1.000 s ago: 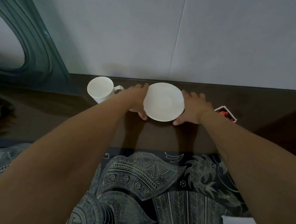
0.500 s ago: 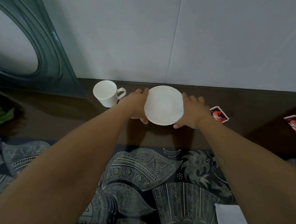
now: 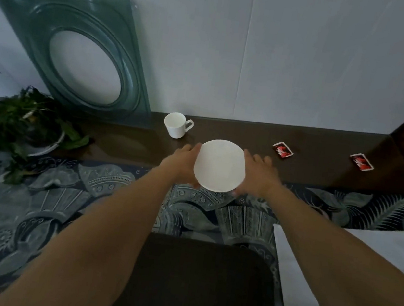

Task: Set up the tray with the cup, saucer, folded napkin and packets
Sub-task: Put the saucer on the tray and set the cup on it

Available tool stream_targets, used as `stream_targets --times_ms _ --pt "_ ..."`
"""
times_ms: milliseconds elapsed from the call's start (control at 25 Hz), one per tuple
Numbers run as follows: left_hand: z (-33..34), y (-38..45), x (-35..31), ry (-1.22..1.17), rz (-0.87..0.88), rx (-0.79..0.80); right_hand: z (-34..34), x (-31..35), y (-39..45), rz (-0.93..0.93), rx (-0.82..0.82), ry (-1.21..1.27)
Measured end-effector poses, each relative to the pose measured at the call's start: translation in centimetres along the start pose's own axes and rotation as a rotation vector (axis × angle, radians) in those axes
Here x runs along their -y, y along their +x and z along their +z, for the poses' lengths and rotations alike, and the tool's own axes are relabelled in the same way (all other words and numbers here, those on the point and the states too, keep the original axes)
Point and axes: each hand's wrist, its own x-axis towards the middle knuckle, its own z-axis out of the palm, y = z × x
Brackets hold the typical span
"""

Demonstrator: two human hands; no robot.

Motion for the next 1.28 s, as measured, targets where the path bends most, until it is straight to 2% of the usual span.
stream_targets --times_ms 240,680,960,1280 --pt "3.0 -8.1 2.2 0.005 -0.019 0.018 3.2 3.7 -7.1 -0.019 0.025 0.050" --pt "9.7 -19.7 10.8 -0.026 -0.033 0.039 12.5 12.8 -15.4 0.013 0.052 0.077" --pt "13.6 -23.5 15.0 0.002 -0.037 0.106 17.6 17.1 -18.3 0.067 0.124 0.062" --pt "16.0 -25.1 16.4 0.050 -0.029 0.114 20.6 18.3 -19.4 0.102 0.186 0.099"
